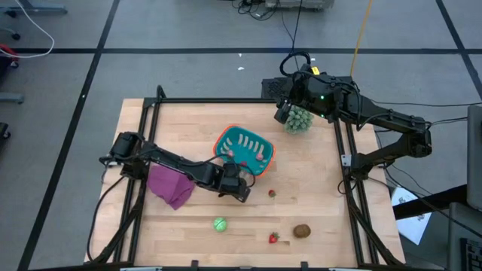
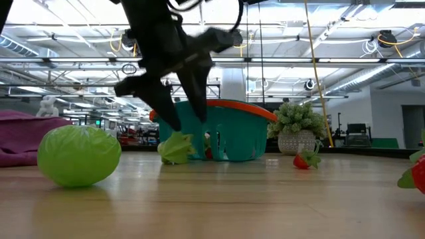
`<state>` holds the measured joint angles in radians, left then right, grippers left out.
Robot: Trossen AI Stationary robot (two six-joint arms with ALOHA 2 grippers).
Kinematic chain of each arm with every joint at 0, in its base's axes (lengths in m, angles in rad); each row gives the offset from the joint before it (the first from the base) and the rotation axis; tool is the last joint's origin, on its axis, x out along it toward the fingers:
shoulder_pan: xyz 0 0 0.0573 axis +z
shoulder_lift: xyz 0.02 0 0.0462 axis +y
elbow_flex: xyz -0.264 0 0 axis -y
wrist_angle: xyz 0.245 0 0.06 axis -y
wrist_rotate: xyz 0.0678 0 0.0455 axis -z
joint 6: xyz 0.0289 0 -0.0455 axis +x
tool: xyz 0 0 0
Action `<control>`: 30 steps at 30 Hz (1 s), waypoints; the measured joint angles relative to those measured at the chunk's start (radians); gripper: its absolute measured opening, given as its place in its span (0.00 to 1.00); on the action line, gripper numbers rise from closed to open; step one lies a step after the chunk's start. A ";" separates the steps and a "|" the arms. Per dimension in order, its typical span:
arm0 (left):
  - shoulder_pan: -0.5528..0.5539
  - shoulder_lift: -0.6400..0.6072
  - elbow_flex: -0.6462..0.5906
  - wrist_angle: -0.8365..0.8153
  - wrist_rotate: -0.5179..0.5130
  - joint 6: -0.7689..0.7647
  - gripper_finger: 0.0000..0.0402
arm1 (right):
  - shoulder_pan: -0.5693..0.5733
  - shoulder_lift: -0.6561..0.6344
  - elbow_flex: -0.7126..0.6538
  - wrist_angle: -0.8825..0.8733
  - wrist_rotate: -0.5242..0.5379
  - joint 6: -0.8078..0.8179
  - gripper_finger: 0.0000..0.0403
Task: Pick and placing Produce into tupperware
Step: Put the green star fruit into the blue basket
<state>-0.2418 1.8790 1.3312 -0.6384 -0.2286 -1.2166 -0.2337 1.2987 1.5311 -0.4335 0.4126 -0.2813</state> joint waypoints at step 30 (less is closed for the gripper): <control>-0.015 -0.046 0.000 -0.173 -0.042 -0.071 0.54 | 0.000 0.000 0.000 -0.004 0.000 0.008 0.53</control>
<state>-0.2572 1.8332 1.3312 -0.8112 -0.2702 -1.2873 -0.2340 1.2987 1.5311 -0.4373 0.4129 -0.2737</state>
